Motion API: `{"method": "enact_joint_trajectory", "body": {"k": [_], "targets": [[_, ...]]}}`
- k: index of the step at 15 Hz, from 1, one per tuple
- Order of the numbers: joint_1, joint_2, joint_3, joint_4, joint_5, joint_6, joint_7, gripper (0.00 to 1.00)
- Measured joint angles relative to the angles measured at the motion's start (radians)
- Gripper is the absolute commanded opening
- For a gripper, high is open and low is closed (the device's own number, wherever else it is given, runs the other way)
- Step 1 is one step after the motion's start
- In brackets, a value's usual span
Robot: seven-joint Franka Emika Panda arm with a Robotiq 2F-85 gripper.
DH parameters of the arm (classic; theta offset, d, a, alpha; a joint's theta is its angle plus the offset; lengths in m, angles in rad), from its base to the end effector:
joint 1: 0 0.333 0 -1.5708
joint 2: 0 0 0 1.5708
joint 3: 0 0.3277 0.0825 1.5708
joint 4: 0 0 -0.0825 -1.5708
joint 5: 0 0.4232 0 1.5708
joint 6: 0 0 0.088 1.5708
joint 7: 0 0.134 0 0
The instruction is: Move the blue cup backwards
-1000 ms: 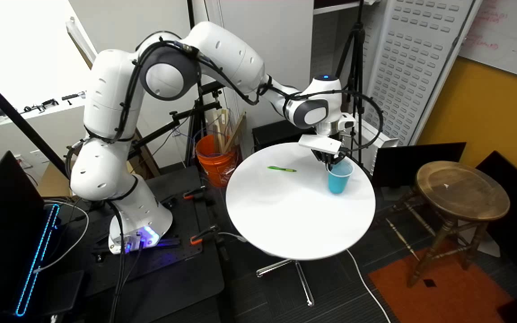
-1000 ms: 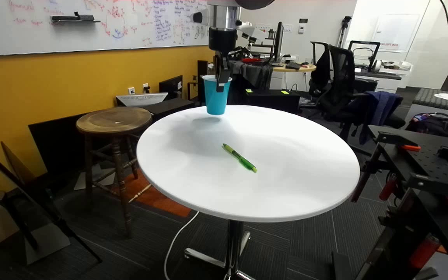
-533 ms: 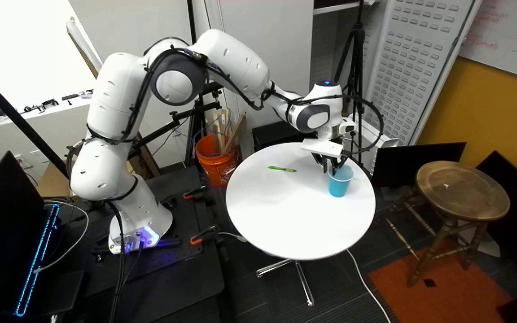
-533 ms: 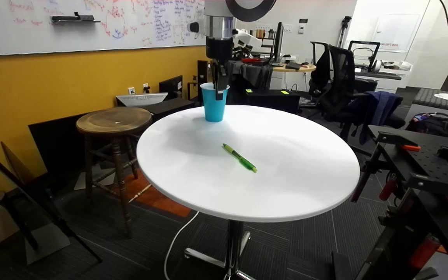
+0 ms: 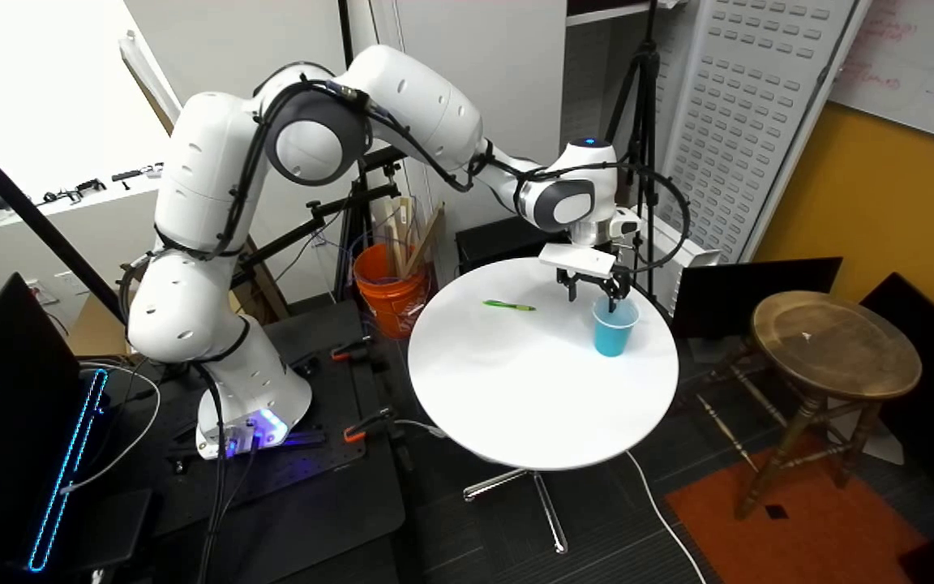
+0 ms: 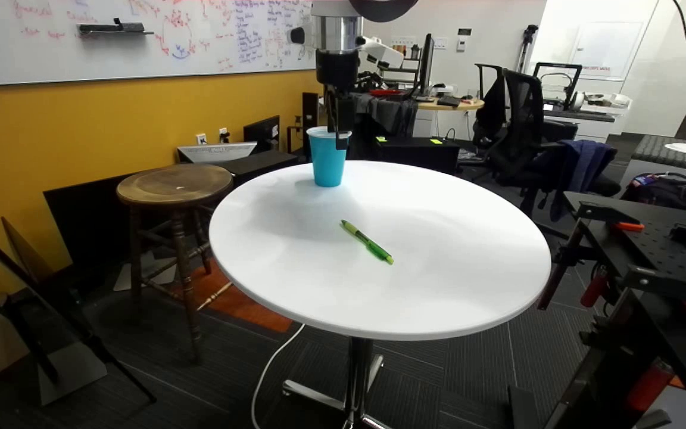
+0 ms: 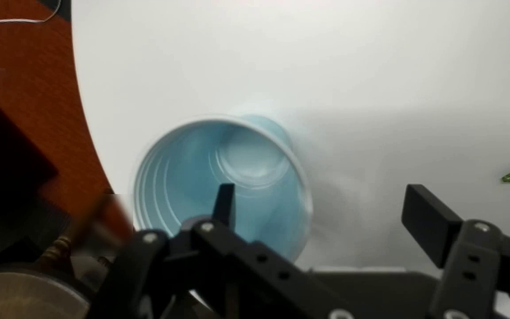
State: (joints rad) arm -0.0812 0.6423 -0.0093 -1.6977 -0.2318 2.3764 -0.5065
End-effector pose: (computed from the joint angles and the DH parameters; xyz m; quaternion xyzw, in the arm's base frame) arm 0.7137 -0.0711 0.1808 0.9543 0.2861 -0.0077 0.0859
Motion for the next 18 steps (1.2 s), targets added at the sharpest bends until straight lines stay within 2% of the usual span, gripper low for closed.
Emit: {"method": "enact_joint_trajectory", "body": {"k": [3,11,18], "targets": [[0.013,-0.057,-0.009,-0.044,-0.019,0.002,0.067,1.00],[0.049,-0.267,-0.045,-0.225,-0.049,0.035,0.358,1.00],[0.056,-0.387,-0.045,-0.329,-0.049,0.081,0.452,1.00]]}}
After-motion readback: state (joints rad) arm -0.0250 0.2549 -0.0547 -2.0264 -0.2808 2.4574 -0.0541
